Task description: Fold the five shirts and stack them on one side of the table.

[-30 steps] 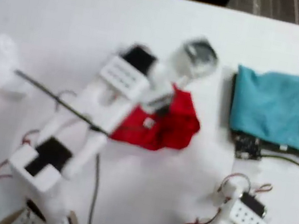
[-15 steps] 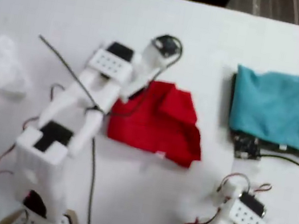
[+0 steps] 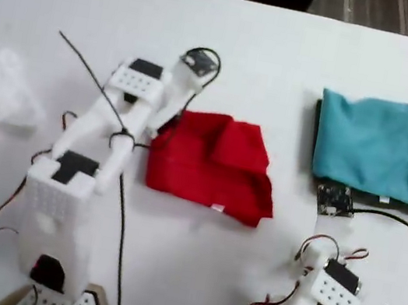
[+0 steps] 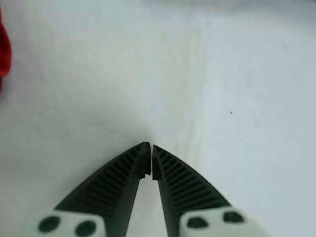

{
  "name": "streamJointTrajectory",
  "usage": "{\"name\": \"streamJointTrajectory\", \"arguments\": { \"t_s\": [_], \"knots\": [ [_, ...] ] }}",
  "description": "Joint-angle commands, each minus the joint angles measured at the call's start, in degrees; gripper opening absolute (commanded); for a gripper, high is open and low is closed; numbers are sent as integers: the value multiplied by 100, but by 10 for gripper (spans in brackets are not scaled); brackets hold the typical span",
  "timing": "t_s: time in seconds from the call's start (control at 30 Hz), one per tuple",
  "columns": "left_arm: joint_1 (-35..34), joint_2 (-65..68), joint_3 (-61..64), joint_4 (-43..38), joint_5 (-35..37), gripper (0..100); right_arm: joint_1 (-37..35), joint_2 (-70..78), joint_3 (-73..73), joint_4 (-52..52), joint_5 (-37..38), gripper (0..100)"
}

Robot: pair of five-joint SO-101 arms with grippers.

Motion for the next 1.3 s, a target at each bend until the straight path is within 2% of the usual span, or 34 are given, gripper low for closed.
{"name": "streamJointTrajectory", "arguments": {
  "t_s": [0.0, 0.17, 0.3, 0.37, 0.43, 0.6, 0.77, 0.9, 1.07, 1.2, 1.27],
  "knots": [
    [-9, -141, -110, -53, 0, 27, -31, -127, -18, -75, -18, 21],
    [-44, -668, -110, 97, 9, 27, -31, -127, -35, -75, -18, 21],
    [-114, -1468, -57, 862, 9, 27, -171, -110, -730, 224, 105, 20],
    [-211, -1908, 110, 1266, 9, 27, -523, -66, -1521, 901, 334, 20],
    [-396, -2444, 549, 1319, 0, 27, -1244, -66, -2224, 1499, 387, 20],
    [-1415, -4088, 2738, 255, -158, 27, -3143, 374, -3385, 2070, 360, 20],
    [-2620, -5477, 5332, -949, -369, 27, -4154, 2088, -4413, 2097, 387, 20],
    [-3077, -6110, 6325, -1213, -633, 27, -4646, 3495, -5178, 2220, 396, 20],
    [-3200, -6207, 6976, -1512, -633, 27, -5103, 4347, -5547, 2237, 352, 20],
    [-3174, -6268, 7820, -2374, -580, 27, -5086, 4769, -5547, 2000, 396, 20],
    [-3200, -6347, 7758, -2295, -440, 27, -4857, 5015, -5565, 1675, 431, 20]
  ]
}}
